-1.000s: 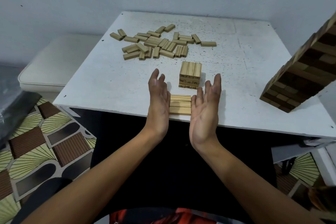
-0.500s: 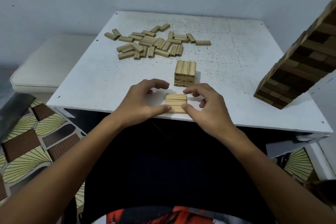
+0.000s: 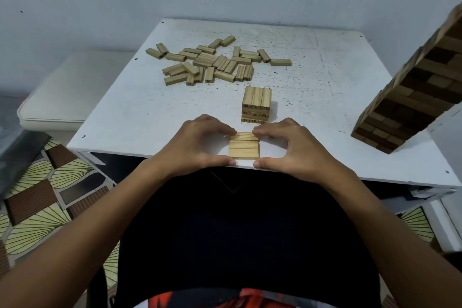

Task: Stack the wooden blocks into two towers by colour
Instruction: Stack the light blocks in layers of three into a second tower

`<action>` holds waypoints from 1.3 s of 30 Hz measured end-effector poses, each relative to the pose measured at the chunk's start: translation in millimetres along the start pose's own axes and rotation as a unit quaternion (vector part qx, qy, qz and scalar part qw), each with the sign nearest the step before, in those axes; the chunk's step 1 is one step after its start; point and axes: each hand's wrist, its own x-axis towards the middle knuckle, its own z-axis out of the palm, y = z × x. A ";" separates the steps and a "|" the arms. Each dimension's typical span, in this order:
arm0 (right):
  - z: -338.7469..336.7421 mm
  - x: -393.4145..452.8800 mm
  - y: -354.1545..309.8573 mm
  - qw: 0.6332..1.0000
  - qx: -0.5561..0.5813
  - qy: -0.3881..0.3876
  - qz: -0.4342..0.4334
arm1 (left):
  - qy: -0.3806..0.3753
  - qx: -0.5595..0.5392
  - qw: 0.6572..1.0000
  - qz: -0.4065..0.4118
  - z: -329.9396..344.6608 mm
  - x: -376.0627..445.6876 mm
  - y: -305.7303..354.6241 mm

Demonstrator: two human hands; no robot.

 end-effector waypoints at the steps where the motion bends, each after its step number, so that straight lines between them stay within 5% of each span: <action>1: 0.4 0.5 0.5 1.000 0.001 0.004 -0.002 | 0.000 0.001 1.000 0.002 0.2 0.0 0.2; 21: 12.5 0.2 6.1 0.997 0.040 0.057 -0.030 | 0.007 -0.030 0.999 -0.010 -0.7 6.6 1.5; 30: -1.1 10.0 4.3 0.976 0.048 0.166 -0.129 | 0.065 -0.052 0.993 0.078 -17.6 25.8 9.5; 39: -32.1 49.2 13.5 0.974 0.087 0.181 -0.102 | 0.048 -0.071 0.994 0.074 -34.2 85.0 16.8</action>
